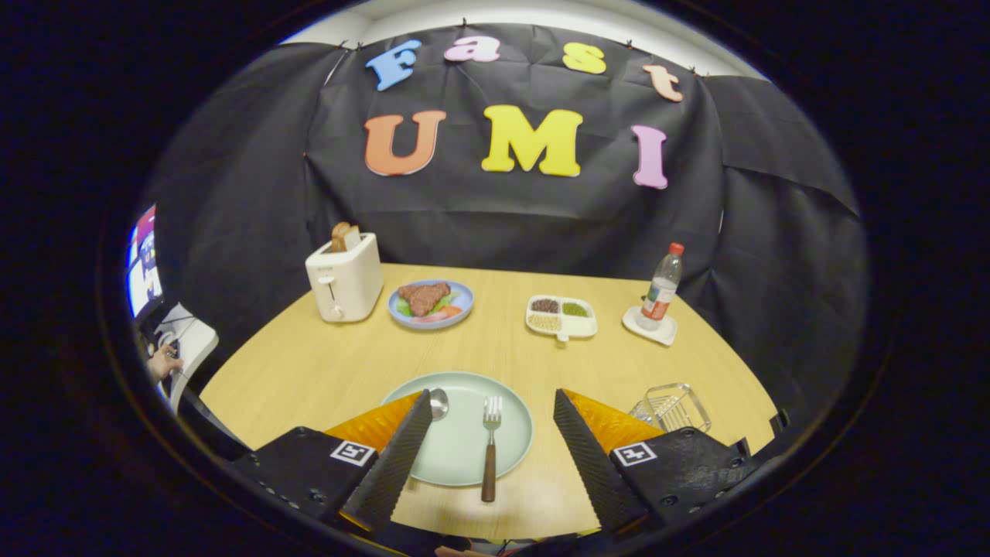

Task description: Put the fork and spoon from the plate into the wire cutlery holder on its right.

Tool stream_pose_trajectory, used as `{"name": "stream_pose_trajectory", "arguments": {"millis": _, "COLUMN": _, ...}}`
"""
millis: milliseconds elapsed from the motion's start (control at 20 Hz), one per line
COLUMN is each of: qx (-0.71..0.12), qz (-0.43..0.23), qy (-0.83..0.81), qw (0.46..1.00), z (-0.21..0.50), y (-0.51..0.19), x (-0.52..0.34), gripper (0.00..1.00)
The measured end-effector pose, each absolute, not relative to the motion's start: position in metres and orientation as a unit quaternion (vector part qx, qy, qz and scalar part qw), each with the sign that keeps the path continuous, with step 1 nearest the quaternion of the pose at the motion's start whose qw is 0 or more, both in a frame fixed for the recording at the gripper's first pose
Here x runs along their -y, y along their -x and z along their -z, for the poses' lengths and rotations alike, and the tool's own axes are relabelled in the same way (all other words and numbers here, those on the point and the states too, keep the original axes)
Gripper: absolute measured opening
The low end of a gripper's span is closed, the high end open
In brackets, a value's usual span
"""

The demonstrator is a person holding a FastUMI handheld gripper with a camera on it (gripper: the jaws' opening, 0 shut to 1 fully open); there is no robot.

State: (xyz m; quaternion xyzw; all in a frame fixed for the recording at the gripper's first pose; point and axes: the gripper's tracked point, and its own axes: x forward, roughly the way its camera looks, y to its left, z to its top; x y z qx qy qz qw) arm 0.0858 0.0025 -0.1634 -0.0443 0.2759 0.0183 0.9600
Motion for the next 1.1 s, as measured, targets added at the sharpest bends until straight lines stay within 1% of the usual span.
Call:
{"name": "stream_pose_trajectory", "arguments": {"millis": 300, "qx": -0.402, "qz": -0.027, "qy": 0.025, "qw": 0.915, "z": 0.229, "y": -0.104, "x": -0.002, "gripper": 0.96}}
{"name": "stream_pose_trajectory", "arguments": {"millis": 750, "qx": -0.488, "qz": -0.032, "qy": 0.038, "qw": 0.871, "z": 0.278, "y": -0.114, "x": -0.006, "gripper": 0.95}}
{"name": "stream_pose_trajectory", "arguments": {"millis": 900, "qx": -0.517, "qz": -0.024, "qy": 0.016, "qw": 0.856, "z": 0.296, "y": -0.114, "x": -0.003, "gripper": 0.86}}
{"name": "stream_pose_trajectory", "arguments": {"millis": 950, "qx": -0.523, "qz": -0.022, "qy": 0.01, "qw": 0.852, "z": 0.298, "y": -0.114, "x": -0.003, "gripper": 0.81}}
{"name": "stream_pose_trajectory", "arguments": {"millis": 1000, "qx": -0.526, "qz": -0.02, "qy": 0.01, "qw": 0.85, "z": 0.302, "y": -0.115, "x": -0.003, "gripper": 0.68}}
{"name": "stream_pose_trajectory", "arguments": {"millis": 1050, "qx": -0.53, "qz": -0.02, "qy": 0.01, "qw": 0.847, "z": 0.304, "y": -0.114, "x": -0.003, "gripper": 0.64}}
{"name": "stream_pose_trajectory", "arguments": {"millis": 1100, "qx": -0.535, "qz": -0.017, "qy": 0.011, "qw": 0.844, "z": 0.306, "y": -0.114, "x": -0.002, "gripper": 0.55}}
